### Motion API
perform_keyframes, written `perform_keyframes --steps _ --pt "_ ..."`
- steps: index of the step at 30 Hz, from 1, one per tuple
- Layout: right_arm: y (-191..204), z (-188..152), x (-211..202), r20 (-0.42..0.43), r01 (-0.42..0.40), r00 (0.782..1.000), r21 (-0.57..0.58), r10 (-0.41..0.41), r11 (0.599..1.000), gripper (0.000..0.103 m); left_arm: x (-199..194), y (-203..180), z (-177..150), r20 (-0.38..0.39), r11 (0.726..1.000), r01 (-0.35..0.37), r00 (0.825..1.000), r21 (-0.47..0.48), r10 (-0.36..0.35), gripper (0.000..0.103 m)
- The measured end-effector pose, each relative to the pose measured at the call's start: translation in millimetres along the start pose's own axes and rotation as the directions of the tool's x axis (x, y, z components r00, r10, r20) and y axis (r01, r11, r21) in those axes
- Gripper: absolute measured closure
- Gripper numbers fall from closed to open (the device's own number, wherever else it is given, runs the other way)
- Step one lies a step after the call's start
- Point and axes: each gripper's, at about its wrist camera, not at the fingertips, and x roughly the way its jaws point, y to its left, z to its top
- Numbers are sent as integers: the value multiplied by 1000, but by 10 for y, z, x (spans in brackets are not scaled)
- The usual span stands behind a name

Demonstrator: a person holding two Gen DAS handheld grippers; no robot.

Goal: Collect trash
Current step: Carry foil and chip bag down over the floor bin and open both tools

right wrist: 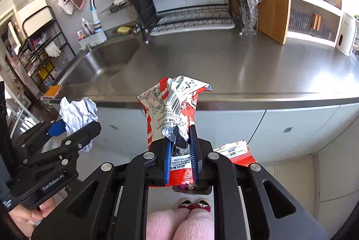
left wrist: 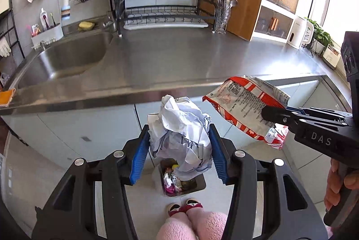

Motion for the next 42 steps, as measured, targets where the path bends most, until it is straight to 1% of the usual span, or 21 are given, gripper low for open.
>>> perform_keyframes --steps 5,7,9,12,16,21,26,30,33,36,40,42 --pt "-119 -406 482 -81 -22 996 46 26 999 87 541 80 -561 -71 999 2 997 -43 -5 54" --pt "-154 -552 689 -108 -7 994 46 12 999 87 780 117 -772 -106 998 -1 994 -60 -6 54" --pt "-192 -694 889 -132 2 991 49 5 999 87 980 134 -970 -119 998 -17 993 -55 10 54" --pt "-253 -879 1181 -158 14 987 52 -5 999 87 1237 137 -1215 -140 998 -23 990 -54 15 54" --pt "-362 -1063 1557 -196 15 981 69 -1 997 87 1578 124 -1414 -168 999 -44 985 -20 40 54" --pt "-431 -1279 2051 -260 34 966 75 -14 997 87 2047 170 -1577 -243 999 -39 970 -34 29 54" --pt "-524 -1461 2521 -311 65 950 95 -33 993 87 2535 270 -1732 -328 997 -50 944 -61 28 54" --pt "-609 -1570 2847 -332 91 942 110 -49 990 87 2907 333 -1869 -391 996 -58 920 -67 27 54" --pt "-672 -1643 3106 -367 103 929 125 -51 987 87 3172 386 -1954 -434 995 -67 901 -73 29 54" --pt "-726 -1669 3347 -400 121 915 141 -55 983 87 3405 436 -2017 -466 994 -69 884 -82 23 54" --pt "-849 -1692 3566 -430 134 901 161 -53 978 87 3676 428 -2092 -506 995 -74 862 -73 27 54" --pt "-884 -1695 3659 -448 137 893 170 -47 976 87 3830 412 -2051 -520 995 -75 853 -60 33 54"
